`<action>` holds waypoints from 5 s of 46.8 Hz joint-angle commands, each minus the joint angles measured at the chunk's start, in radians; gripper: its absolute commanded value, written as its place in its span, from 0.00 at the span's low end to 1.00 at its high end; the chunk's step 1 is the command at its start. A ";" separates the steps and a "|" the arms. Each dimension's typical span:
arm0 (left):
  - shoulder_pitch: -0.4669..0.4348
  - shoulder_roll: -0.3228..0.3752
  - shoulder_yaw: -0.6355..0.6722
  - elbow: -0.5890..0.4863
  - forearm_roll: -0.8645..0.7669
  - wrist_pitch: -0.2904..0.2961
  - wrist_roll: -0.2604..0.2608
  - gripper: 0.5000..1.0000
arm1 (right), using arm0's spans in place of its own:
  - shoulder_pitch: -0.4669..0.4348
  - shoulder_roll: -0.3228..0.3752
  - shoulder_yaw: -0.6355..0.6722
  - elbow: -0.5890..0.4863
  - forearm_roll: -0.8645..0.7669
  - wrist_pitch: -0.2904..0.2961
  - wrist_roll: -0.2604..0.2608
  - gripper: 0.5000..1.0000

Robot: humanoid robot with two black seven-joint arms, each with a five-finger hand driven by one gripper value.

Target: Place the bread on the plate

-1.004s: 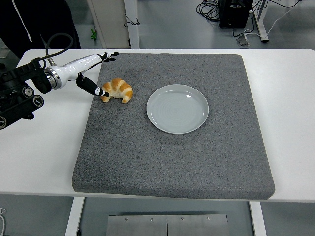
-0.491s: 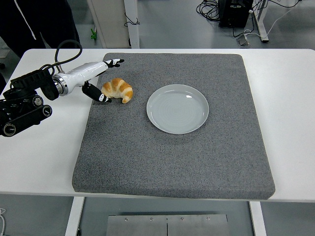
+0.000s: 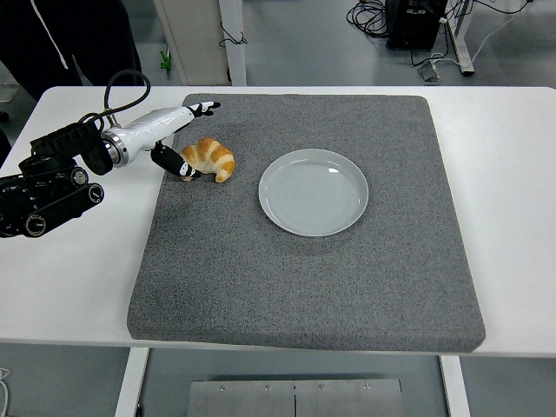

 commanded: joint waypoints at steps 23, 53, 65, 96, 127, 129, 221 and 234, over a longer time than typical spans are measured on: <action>0.008 -0.081 0.025 0.092 -0.005 0.020 0.000 0.93 | 0.000 0.000 0.000 0.000 0.000 0.000 0.000 1.00; 0.031 -0.111 0.028 0.144 0.003 0.078 0.000 0.87 | 0.000 0.000 0.000 0.000 0.000 0.000 0.000 1.00; 0.034 -0.121 0.026 0.144 0.001 0.078 -0.003 0.80 | 0.000 0.000 0.000 0.000 0.000 0.000 0.000 1.00; 0.045 -0.134 0.028 0.147 -0.002 0.072 -0.011 0.64 | 0.000 0.000 0.000 0.000 0.000 0.000 0.002 1.00; 0.031 -0.120 0.022 0.146 -0.017 0.060 -0.015 0.37 | 0.000 0.000 0.000 0.000 0.000 0.000 0.000 1.00; 0.028 -0.120 0.020 0.146 -0.017 0.060 -0.015 0.35 | 0.000 0.000 -0.001 0.000 0.000 0.000 0.000 1.00; -0.325 -0.028 -0.005 -0.088 -0.040 -0.048 0.000 0.17 | 0.000 0.000 0.000 -0.002 0.000 0.000 0.000 1.00; -0.342 -0.060 -0.017 -0.135 -0.034 -0.048 0.000 0.17 | 0.000 0.000 0.000 0.000 0.000 0.000 0.000 1.00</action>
